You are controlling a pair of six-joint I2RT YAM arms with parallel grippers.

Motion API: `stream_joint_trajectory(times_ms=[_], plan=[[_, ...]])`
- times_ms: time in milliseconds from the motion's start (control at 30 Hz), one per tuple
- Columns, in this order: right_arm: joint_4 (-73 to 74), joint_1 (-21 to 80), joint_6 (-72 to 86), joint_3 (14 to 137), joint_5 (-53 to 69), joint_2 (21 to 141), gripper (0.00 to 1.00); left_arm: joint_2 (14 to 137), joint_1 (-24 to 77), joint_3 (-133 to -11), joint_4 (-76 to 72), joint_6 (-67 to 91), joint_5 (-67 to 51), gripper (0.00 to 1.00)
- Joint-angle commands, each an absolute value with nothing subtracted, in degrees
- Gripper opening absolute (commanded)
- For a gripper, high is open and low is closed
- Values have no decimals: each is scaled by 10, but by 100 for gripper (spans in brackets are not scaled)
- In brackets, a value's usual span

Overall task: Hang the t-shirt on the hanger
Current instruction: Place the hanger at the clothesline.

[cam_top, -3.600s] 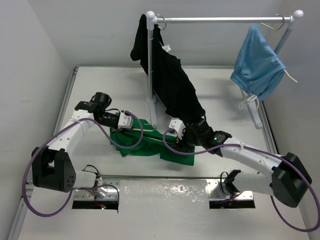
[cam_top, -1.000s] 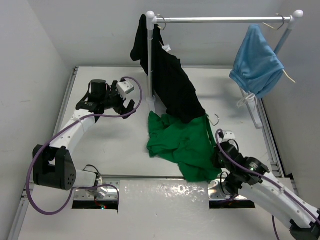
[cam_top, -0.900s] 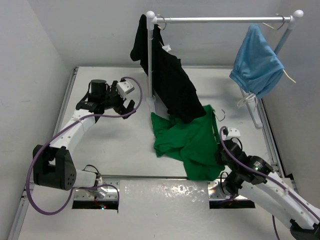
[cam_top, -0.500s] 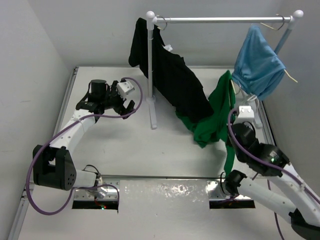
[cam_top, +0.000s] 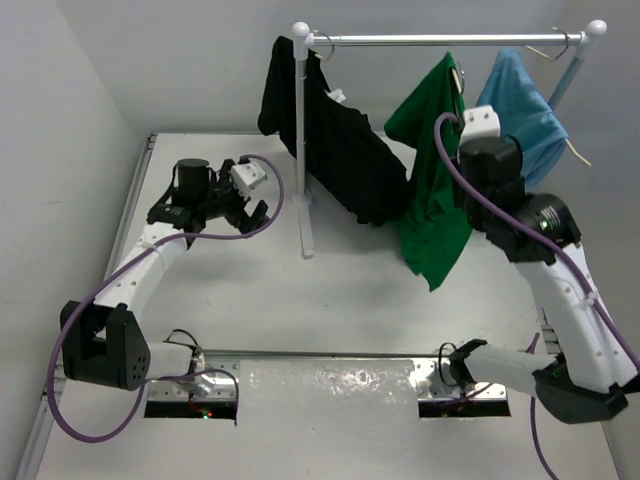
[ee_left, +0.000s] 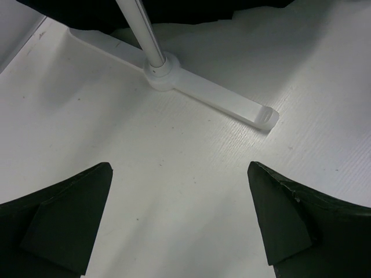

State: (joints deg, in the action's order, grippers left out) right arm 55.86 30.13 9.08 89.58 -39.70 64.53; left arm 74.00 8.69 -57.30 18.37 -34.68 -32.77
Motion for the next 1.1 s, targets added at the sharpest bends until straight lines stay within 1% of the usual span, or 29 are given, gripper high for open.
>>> stream_joint_trajectory(times_ms=[0, 133, 167, 333, 567, 633, 733, 900, 967, 1067], plan=[[548, 254, 41, 961, -331, 688, 0, 715, 91, -572, 182, -358, -330, 100], [534, 158, 39, 983, -205, 708, 0, 716, 91, -570, 184, -361, -329, 100], [534, 124, 40, 987, -188, 713, 0, 717, 91, -570, 183, -362, -328, 100], [524, 49, 35, 1018, -119, 741, 0, 721, 91, -566, 183, -367, -323, 100], [521, 3, 11, 1056, -77, 755, 0, 725, 90, -556, 178, -371, -317, 99], [519, -34, 13, 1066, -65, 754, 0, 724, 90, -555, 178, -373, -315, 99], [526, -59, 12, 1105, -40, 769, 0, 723, 90, -557, 181, -374, -313, 99], [551, -65, 10, 1161, -61, 796, 0, 724, 90, -558, 183, -373, -313, 99], [562, -65, 13, 1164, -65, 788, 0, 724, 89, -556, 182, -374, -312, 99], [580, -65, 15, 1135, -50, 748, 0, 726, 89, -555, 179, -376, -313, 99]])
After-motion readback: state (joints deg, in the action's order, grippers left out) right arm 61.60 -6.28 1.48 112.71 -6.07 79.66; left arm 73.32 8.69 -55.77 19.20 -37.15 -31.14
